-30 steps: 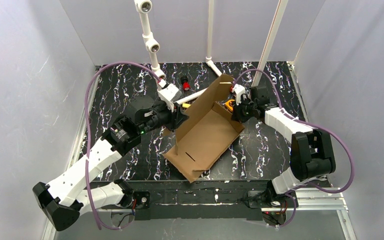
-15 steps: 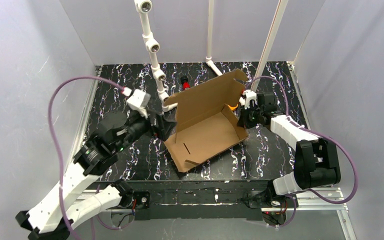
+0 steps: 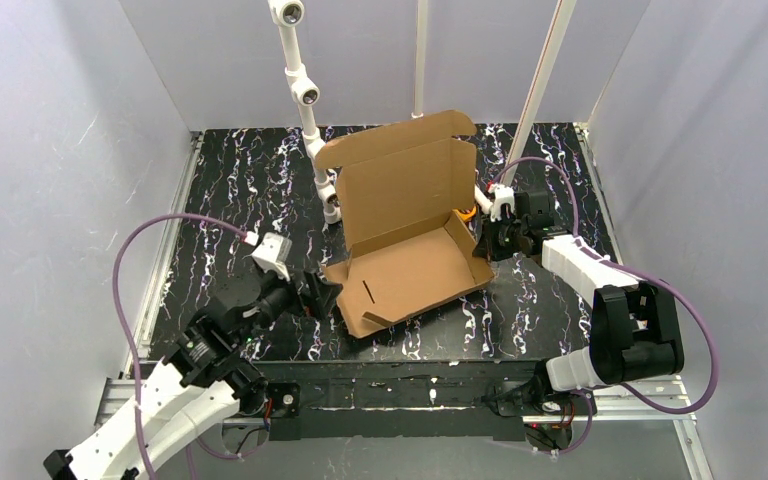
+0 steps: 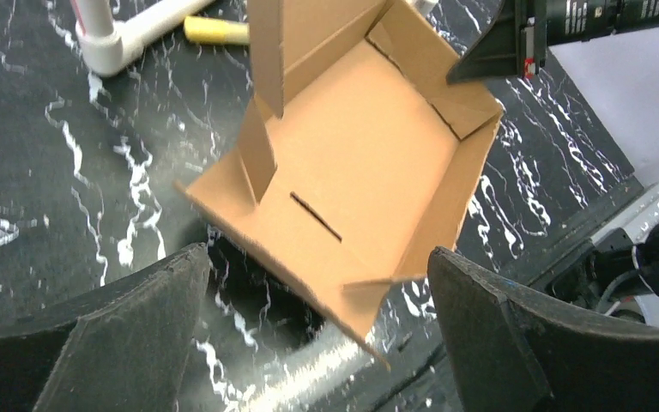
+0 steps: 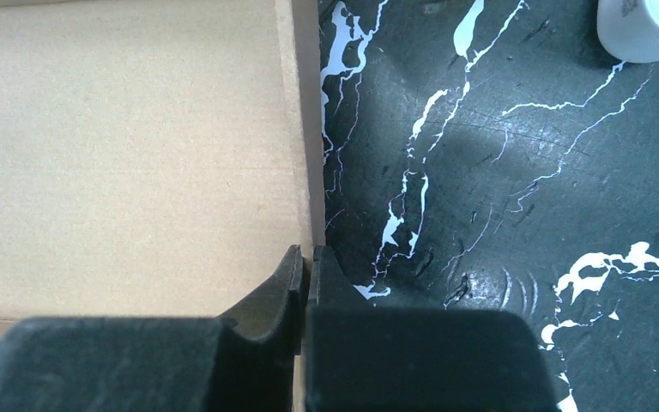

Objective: Fold the paper box

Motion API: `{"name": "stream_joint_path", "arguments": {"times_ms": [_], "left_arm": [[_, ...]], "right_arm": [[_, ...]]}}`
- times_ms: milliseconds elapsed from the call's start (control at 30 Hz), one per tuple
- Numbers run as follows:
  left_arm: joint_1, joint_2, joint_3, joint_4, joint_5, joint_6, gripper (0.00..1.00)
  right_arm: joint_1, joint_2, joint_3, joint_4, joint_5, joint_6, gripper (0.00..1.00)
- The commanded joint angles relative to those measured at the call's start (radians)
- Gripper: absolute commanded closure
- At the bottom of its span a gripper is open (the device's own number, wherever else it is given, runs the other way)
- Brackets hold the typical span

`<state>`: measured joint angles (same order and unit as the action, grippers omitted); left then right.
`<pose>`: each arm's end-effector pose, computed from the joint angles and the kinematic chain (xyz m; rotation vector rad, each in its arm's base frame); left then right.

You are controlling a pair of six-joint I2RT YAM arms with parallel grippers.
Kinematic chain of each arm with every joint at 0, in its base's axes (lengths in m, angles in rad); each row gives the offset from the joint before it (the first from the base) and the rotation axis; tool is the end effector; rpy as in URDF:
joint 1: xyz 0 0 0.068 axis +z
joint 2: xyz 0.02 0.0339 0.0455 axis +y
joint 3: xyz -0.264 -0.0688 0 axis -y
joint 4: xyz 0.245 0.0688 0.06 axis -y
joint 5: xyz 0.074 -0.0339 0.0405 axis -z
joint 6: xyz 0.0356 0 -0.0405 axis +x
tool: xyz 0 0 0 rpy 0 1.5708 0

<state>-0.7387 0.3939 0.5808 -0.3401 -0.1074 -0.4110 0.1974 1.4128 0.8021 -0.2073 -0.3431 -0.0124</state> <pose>0.0868 -0.0739 0.3026 0.2095 1.7706 -0.7500 0.2792 0.0680 0.2044 -0.4110 2.3481 0.4971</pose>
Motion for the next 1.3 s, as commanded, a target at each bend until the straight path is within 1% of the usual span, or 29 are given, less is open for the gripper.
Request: {"name": "stream_joint_path", "arguments": {"times_ms": [0, 133, 200, 233, 267, 367, 467, 533, 633, 700, 767, 900, 1000, 1100, 1133, 1167, 1200, 1267], "left_arm": [[0.005, 0.131, 0.031, 0.270, -0.007, 0.076, 0.03], [0.012, 0.299, 0.078, 0.329, 0.012, -0.025, 0.07], [0.019, 0.340, 0.063, 0.402, 0.009, -0.091, 0.07], [0.026, 0.353, 0.053, 0.413, -0.002, -0.124, 0.08], [0.034, 0.366, 0.048, 0.419, -0.022, -0.155, 0.09], [0.077, 0.407, 0.046, 0.430, -0.030, -0.234, 0.18], [0.121, 0.460, 0.066, 0.439, -0.007, -0.271, 0.29], [0.144, 0.502, 0.089, 0.440, 0.024, -0.277, 0.31], [0.164, 0.530, 0.113, 0.439, 0.073, -0.264, 0.32], [0.167, 0.496, 0.111, 0.435, 0.101, -0.227, 0.31], [0.167, 0.420, 0.098, 0.403, 0.107, -0.200, 0.30], [0.169, 0.225, 0.075, 0.193, 0.068, -0.183, 0.32], [0.171, 0.099, 0.039, 0.012, 0.034, -0.234, 0.45], [0.171, 0.021, -0.018, -0.093, 0.042, -0.288, 0.67], [0.172, 0.012, -0.038, -0.103, 0.044, -0.303, 0.73], [0.171, 0.005, -0.063, -0.100, 0.049, -0.321, 0.77], [0.171, 0.004, -0.093, -0.080, 0.051, -0.343, 0.79], [0.171, 0.024, -0.167, 0.024, 0.084, -0.382, 0.83]], "right_arm": [[-0.001, -0.019, 0.040, -0.004, -0.044, -0.040, 0.99], [-0.001, -0.053, 0.030, -0.016, -0.039, -0.073, 0.99], [-0.001, -0.079, 0.017, -0.009, -0.023, -0.077, 0.99], [-0.001, -0.087, 0.013, -0.007, -0.014, -0.078, 0.99], [-0.002, -0.092, 0.011, -0.008, -0.010, -0.078, 0.99], [-0.004, -0.099, 0.009, -0.016, 0.006, -0.081, 0.99], [-0.018, -0.109, 0.006, -0.018, 0.008, -0.086, 0.99], [-0.031, -0.112, 0.006, -0.023, 0.002, -0.086, 0.99], [-0.058, -0.112, 0.009, -0.037, -0.010, -0.087, 0.99], [-0.075, -0.112, 0.006, -0.046, -0.016, -0.087, 0.99], [-0.081, -0.117, -0.003, -0.054, -0.013, -0.090, 0.99], [-0.087, -0.124, -0.013, -0.045, -0.015, -0.083, 0.99], [-0.087, -0.108, -0.008, -0.048, -0.022, -0.084, 0.99], [-0.087, -0.095, -0.006, -0.049, -0.031, -0.087, 0.99], [-0.087, -0.092, -0.006, -0.049, -0.034, -0.087, 0.99], [-0.087, -0.087, -0.005, -0.050, -0.037, -0.087, 0.99], [-0.087, -0.085, -0.004, -0.052, -0.039, -0.086, 0.99], [-0.086, -0.082, -0.004, -0.050, -0.041, -0.086, 0.99]]}}
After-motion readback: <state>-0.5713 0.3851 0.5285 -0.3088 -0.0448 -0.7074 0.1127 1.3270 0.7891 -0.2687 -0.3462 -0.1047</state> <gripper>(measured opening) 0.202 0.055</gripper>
